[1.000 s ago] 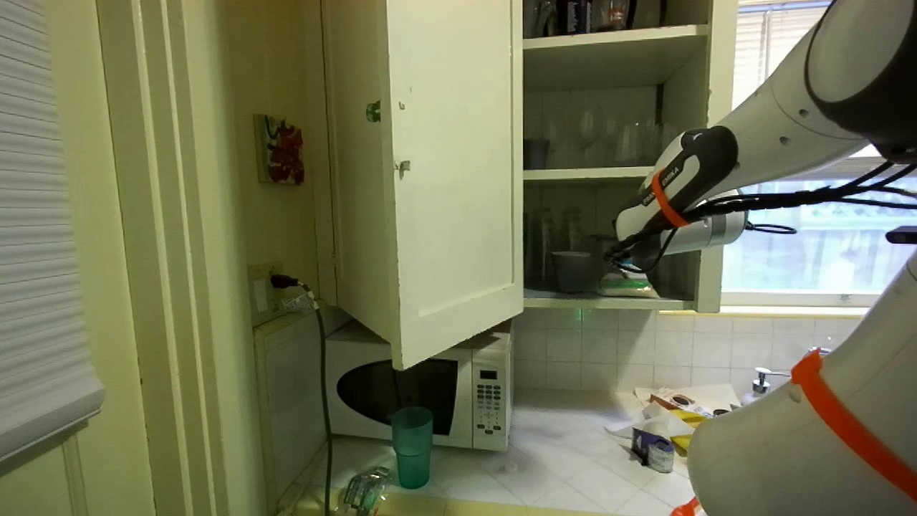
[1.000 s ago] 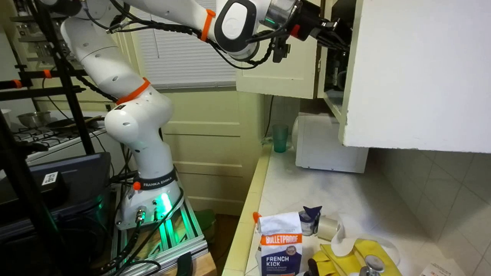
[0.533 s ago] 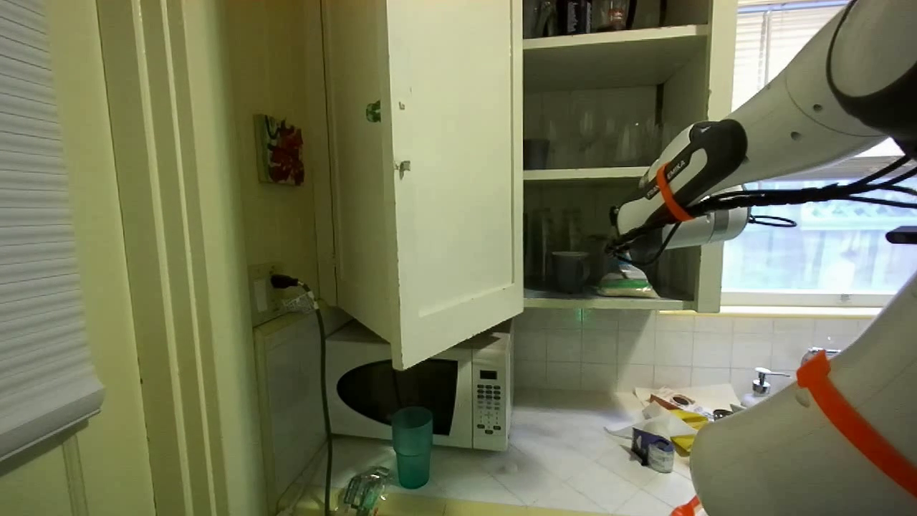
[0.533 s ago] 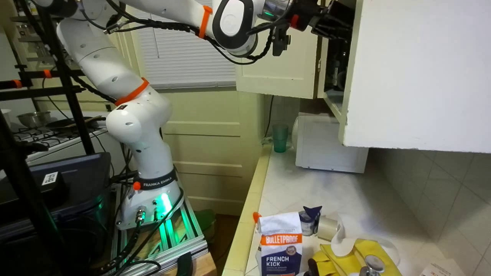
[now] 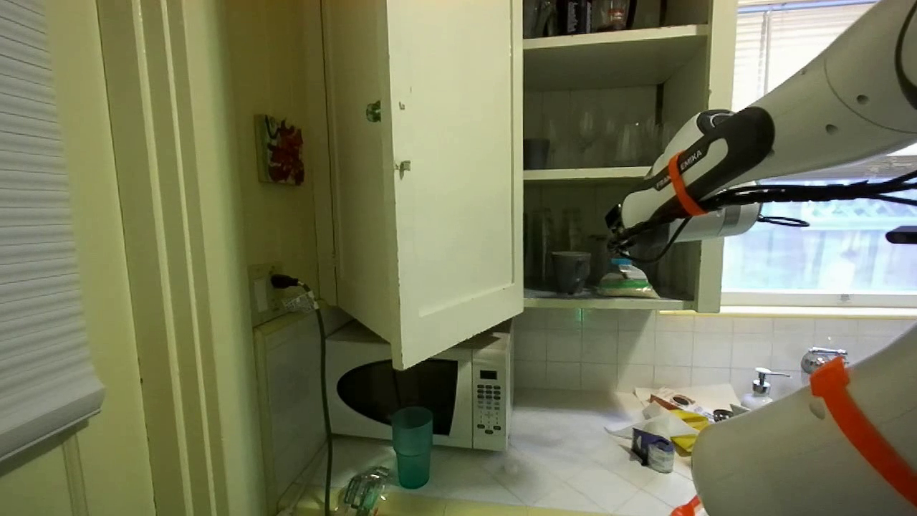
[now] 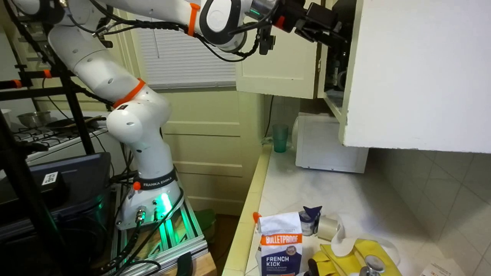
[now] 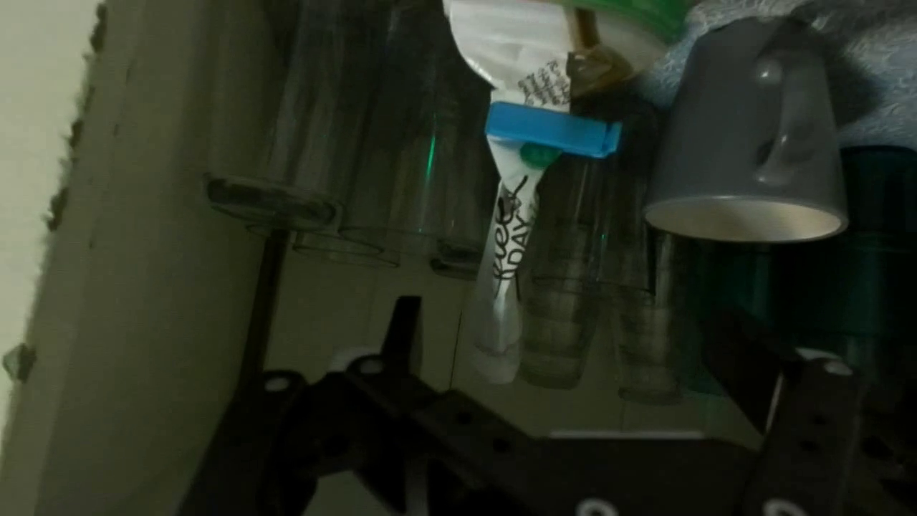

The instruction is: Put the white and green pack inside the open upper cabinet.

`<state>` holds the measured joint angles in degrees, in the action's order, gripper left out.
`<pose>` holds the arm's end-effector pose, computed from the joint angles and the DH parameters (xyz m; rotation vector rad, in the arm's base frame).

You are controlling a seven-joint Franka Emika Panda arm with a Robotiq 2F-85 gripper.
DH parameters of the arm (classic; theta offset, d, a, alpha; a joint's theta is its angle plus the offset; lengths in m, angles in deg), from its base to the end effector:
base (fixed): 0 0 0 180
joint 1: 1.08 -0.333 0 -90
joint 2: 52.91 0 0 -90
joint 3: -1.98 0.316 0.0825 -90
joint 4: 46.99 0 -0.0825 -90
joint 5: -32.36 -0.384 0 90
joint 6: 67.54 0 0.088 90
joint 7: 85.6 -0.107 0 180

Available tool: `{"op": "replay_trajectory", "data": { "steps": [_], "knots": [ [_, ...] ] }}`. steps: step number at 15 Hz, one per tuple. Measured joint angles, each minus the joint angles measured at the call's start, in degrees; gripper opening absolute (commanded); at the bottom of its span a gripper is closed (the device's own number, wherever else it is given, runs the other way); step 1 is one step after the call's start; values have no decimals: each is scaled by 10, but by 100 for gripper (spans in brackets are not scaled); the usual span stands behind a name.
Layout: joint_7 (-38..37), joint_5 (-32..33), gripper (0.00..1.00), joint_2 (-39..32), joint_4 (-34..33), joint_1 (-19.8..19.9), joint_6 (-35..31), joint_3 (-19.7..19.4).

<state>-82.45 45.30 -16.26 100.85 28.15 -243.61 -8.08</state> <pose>0.3126 -0.2513 0.6037 2.2968 -0.5219 1.3743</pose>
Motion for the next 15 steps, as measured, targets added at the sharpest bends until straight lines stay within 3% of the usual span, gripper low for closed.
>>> {"op": "replay_trajectory", "data": {
  "steps": [10, 15],
  "knots": [
    [-3, -11, 100, 102, -3, -17, 271, -12],
    [-31, -7, 100, 124, -10, -11, 358, -1]
  ]
}}
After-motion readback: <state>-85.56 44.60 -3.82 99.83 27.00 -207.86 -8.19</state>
